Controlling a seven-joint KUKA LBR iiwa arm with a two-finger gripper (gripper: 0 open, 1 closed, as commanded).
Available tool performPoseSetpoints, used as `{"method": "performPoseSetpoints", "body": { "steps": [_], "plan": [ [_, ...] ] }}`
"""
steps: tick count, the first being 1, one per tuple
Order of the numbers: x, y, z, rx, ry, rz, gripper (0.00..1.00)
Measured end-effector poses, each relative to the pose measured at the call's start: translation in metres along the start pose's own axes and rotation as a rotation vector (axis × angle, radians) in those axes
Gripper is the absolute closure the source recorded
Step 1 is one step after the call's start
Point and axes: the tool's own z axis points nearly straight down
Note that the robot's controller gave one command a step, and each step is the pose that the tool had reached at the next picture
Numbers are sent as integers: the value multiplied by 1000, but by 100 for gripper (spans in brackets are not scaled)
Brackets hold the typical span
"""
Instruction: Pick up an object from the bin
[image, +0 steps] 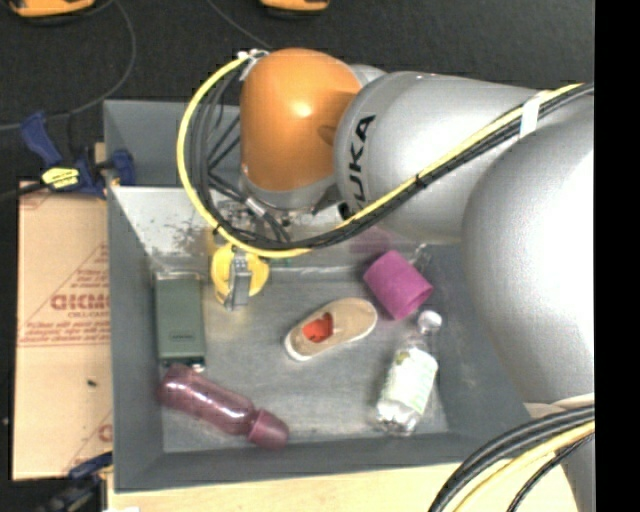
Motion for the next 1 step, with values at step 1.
{"method": "performPoseSetpoints", "body": {
  "steps": [1],
  "plan": [
    [-2, -1, -6, -1, -9, 4, 0]
  ]
}}
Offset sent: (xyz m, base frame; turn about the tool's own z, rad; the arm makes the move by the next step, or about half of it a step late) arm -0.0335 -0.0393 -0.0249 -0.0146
